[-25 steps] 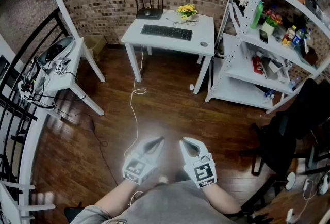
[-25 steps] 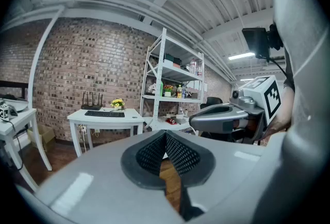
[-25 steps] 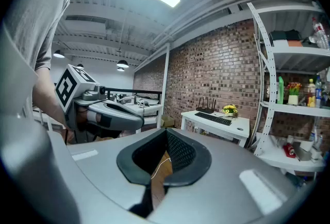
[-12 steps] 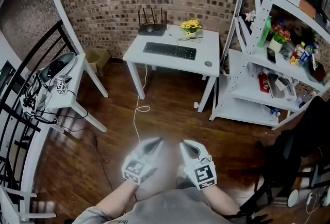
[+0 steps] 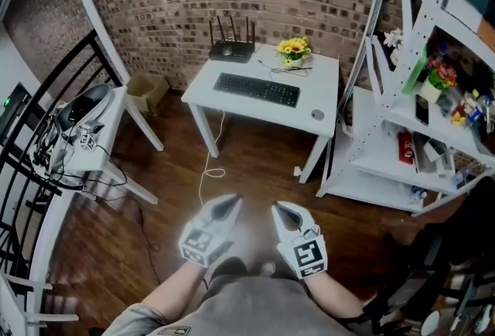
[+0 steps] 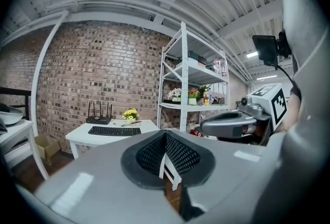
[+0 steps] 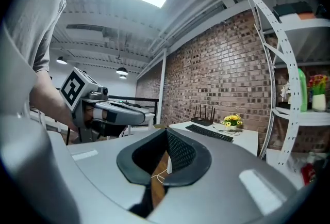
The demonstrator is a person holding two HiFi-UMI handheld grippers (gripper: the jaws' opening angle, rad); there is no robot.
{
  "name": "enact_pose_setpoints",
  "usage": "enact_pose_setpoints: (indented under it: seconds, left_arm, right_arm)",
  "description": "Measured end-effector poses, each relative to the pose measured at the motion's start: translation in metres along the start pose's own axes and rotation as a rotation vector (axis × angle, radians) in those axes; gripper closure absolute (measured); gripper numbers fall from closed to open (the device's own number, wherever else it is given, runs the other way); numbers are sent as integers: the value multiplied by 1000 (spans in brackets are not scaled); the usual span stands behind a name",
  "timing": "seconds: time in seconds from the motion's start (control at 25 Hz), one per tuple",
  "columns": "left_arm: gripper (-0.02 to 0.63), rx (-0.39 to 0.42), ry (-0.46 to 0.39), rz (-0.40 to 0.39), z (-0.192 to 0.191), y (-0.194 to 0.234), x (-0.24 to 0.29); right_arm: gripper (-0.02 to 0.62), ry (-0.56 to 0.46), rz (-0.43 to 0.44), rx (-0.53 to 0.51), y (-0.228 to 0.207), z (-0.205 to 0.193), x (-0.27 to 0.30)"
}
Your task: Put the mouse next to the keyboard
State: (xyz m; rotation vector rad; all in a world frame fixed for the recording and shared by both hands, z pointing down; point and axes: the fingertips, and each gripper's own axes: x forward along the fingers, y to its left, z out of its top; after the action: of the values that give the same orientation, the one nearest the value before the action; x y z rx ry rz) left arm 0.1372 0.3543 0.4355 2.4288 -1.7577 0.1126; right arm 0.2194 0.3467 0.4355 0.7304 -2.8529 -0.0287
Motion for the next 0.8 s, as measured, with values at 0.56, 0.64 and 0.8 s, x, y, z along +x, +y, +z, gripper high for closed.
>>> enact_pose_setpoints:
  seconds: [0.56, 0.64, 0.8]
  left_arm:
    - [614, -13, 29, -67, 1, 103, 95]
    - [613, -16, 25, -88, 5, 127, 107]
    - [614, -11, 12, -116, 17, 186, 129]
  right_arm:
    - [583, 30, -38, 20, -68, -1, 121]
    - [583, 40, -61, 21, -75, 4, 146]
    - [583, 40, -100, 22, -85, 20, 204]
